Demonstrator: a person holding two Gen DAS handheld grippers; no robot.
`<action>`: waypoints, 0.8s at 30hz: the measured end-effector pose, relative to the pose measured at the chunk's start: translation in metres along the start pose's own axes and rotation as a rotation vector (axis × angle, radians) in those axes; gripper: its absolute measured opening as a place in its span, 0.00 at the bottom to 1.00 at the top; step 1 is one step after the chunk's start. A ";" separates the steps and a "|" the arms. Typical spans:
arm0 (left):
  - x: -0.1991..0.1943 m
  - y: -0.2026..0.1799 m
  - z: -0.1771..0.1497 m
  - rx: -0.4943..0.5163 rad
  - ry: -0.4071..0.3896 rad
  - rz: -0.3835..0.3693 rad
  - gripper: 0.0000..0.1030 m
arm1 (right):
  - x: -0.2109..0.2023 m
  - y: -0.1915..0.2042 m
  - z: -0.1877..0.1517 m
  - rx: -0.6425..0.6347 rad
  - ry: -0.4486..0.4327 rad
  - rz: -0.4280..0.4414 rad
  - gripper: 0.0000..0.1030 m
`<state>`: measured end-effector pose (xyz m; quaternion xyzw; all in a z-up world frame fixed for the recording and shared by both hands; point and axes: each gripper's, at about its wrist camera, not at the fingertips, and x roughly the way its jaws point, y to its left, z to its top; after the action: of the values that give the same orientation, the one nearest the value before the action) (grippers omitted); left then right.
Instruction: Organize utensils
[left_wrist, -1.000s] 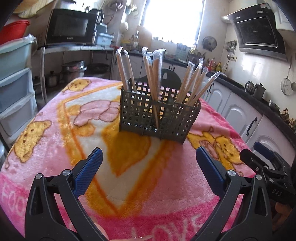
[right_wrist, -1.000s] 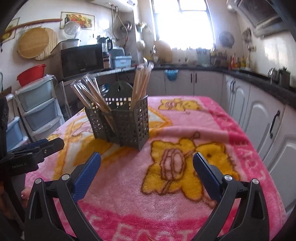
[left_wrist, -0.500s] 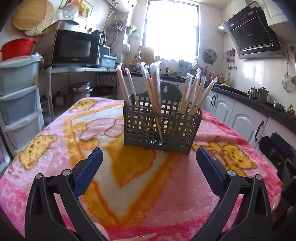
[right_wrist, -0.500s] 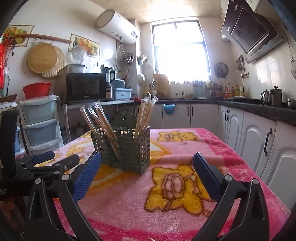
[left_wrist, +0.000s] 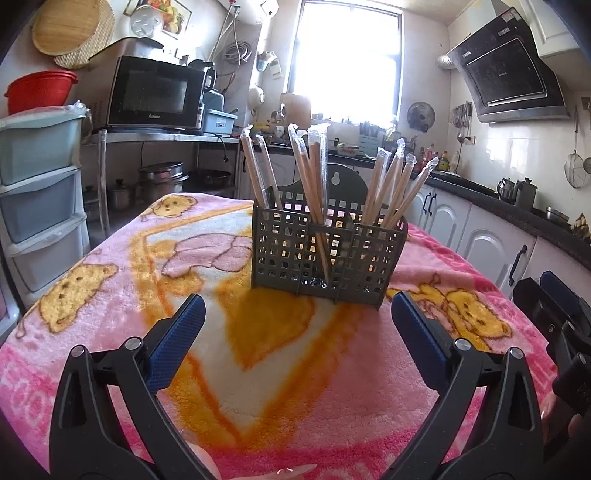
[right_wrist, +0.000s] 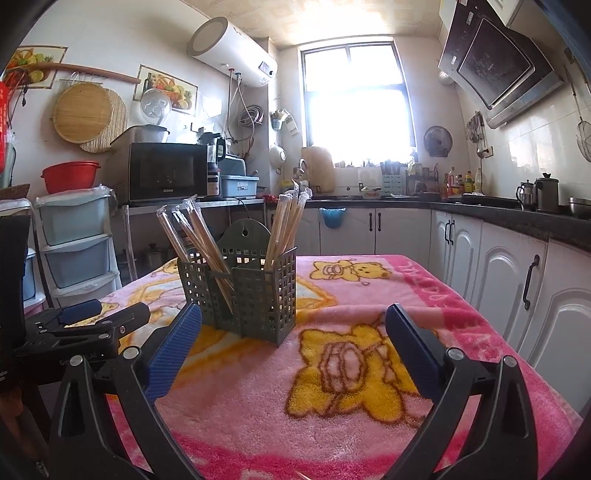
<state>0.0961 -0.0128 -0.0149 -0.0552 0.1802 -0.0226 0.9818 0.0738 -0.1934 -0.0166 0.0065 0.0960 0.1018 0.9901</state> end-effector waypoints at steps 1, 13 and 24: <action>0.000 0.000 0.000 0.000 -0.002 0.000 0.90 | 0.000 0.000 0.000 0.000 0.000 0.002 0.94; -0.001 0.004 0.000 -0.010 -0.007 0.000 0.90 | 0.000 0.003 -0.001 -0.007 0.004 0.000 0.94; -0.002 0.004 0.000 -0.009 -0.009 -0.001 0.90 | 0.002 0.003 -0.001 -0.010 0.013 0.002 0.94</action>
<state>0.0947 -0.0084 -0.0151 -0.0597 0.1759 -0.0222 0.9823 0.0751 -0.1898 -0.0184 0.0008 0.1022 0.1034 0.9894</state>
